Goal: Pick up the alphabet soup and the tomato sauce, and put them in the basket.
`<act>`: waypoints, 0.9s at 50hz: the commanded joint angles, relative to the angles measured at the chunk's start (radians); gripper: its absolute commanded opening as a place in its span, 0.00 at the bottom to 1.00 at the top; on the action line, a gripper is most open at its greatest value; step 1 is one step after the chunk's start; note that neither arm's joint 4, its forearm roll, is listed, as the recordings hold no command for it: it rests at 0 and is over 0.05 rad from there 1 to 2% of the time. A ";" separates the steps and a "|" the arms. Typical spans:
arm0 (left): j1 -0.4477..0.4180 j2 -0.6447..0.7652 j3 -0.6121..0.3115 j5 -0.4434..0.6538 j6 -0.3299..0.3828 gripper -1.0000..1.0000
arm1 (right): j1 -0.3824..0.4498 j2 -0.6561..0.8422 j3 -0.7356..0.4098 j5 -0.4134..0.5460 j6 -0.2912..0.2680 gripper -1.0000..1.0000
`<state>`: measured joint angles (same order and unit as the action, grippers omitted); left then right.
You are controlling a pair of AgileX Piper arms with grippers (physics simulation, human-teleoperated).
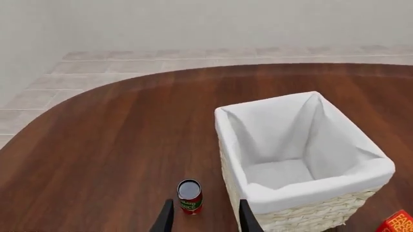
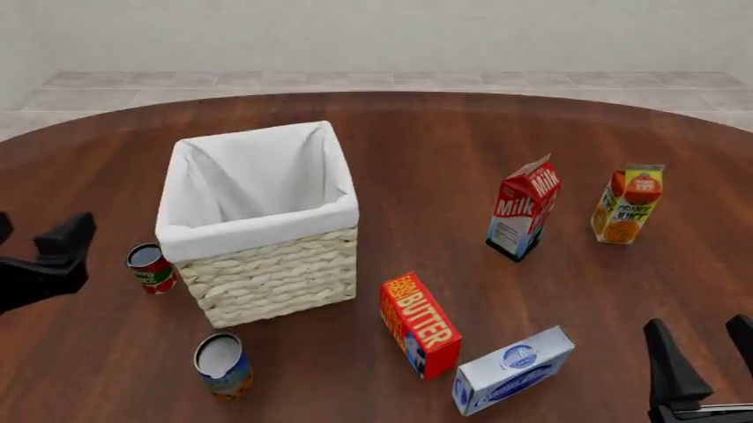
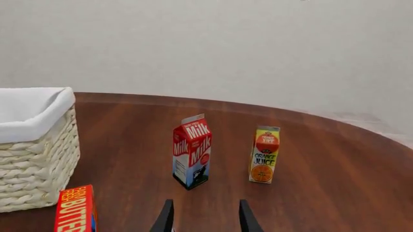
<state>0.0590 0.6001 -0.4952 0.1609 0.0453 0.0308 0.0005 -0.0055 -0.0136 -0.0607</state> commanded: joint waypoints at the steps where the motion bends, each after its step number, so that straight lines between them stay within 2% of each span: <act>1: 0.007 0.079 -0.030 0.010 0.026 1.00 | 0.002 0.000 0.000 -0.002 -0.006 1.00; 20: 0.046 0.151 -0.057 0.031 0.032 1.00 | 0.006 0.000 0.001 -0.007 -0.018 1.00; 22: 0.047 0.162 -0.057 0.029 -0.004 1.00 | 0.007 0.000 0.001 -0.008 -0.021 1.00; 45: 0.050 0.301 -0.045 -0.039 0.013 1.00 | 0.009 0.000 0.002 -0.006 -0.024 1.00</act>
<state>0.1034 0.8459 -0.5440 0.1508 0.0573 0.0383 0.0003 -0.0040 -0.0208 -0.0840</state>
